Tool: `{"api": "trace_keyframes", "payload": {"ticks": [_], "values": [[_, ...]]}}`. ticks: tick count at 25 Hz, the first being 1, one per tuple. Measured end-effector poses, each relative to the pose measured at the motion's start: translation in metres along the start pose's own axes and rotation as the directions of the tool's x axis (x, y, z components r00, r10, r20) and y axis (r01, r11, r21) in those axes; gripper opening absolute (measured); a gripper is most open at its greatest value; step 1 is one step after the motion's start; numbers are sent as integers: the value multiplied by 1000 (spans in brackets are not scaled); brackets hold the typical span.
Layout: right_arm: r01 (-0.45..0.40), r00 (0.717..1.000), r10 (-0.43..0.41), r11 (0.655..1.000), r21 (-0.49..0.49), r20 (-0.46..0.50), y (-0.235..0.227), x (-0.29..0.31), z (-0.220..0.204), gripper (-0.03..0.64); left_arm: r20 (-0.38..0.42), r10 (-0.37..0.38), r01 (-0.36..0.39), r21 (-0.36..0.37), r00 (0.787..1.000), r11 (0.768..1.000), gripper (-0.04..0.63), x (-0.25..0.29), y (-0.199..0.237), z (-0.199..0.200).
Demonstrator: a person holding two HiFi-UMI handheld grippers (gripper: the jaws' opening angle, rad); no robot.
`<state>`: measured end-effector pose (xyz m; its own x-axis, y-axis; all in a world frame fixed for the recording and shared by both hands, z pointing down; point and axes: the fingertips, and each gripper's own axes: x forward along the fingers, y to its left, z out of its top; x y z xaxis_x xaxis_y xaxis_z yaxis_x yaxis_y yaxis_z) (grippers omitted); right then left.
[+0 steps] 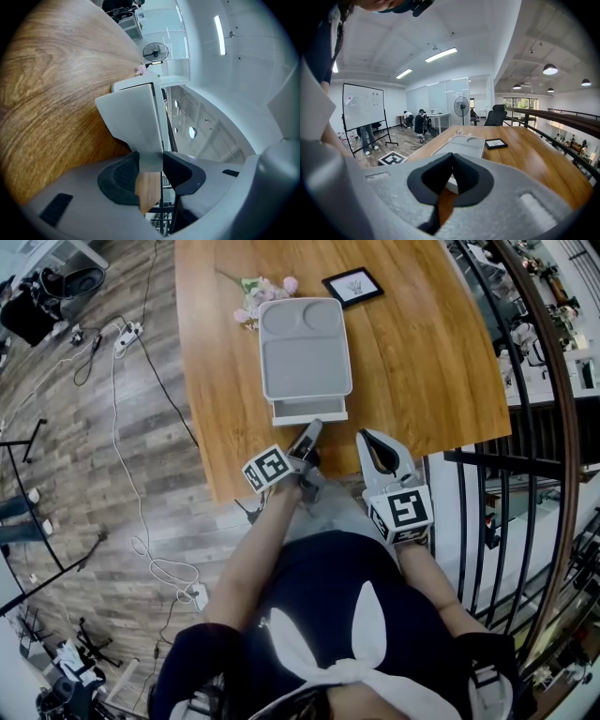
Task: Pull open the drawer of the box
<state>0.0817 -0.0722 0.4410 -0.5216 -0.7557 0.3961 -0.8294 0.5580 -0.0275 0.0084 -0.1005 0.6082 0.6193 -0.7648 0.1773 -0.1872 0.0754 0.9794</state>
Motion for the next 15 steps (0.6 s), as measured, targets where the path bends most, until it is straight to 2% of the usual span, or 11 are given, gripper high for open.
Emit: {"api": "trace_keyframes", "payload": {"ticks": [15], "values": [[6,1000,-6,1000,3,-5,6,-5,-2,-3,-11,2,-2,-1,1000,1000,169,-7,-1,-6]]}}
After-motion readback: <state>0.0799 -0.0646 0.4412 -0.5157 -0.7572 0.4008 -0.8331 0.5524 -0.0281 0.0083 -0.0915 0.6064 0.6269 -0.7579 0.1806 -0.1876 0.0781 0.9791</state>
